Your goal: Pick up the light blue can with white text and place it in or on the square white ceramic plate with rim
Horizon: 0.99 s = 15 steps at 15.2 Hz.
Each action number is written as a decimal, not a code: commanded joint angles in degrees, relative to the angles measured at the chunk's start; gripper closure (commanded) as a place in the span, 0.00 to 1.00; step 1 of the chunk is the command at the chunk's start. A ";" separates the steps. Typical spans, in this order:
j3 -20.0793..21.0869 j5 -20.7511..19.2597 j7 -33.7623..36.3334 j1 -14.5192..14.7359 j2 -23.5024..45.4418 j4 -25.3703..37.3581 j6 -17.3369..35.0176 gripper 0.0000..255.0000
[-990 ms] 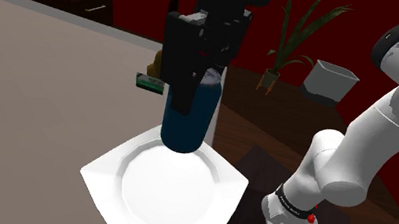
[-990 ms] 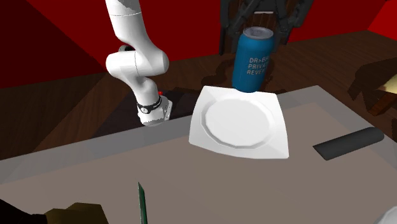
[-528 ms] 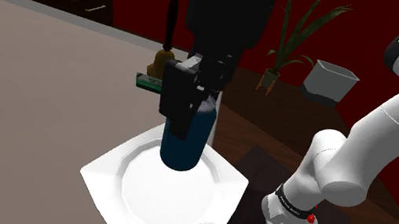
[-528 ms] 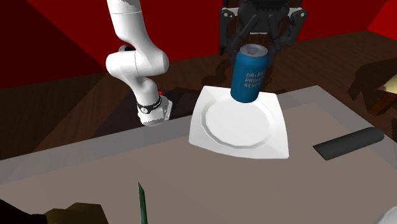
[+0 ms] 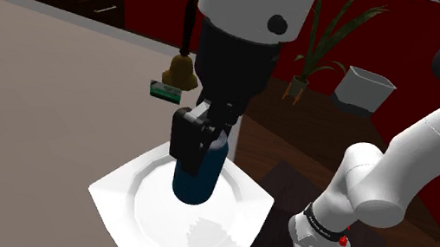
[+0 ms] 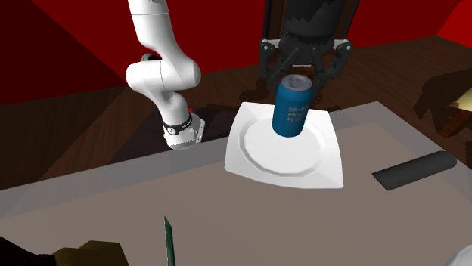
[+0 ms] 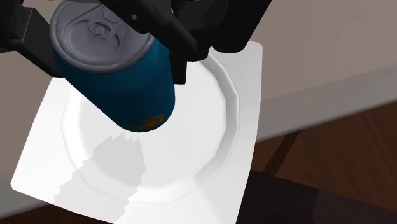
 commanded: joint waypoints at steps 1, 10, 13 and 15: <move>-0.14 0.38 -0.33 0.07 -0.79 -2.37 1.74 1.00; -0.19 0.66 -0.57 0.15 -1.32 -4.62 3.52 1.00; -0.19 0.66 -0.57 0.15 -1.32 -4.62 3.52 0.00; -0.19 0.66 -0.57 0.15 -1.32 -4.62 3.52 0.00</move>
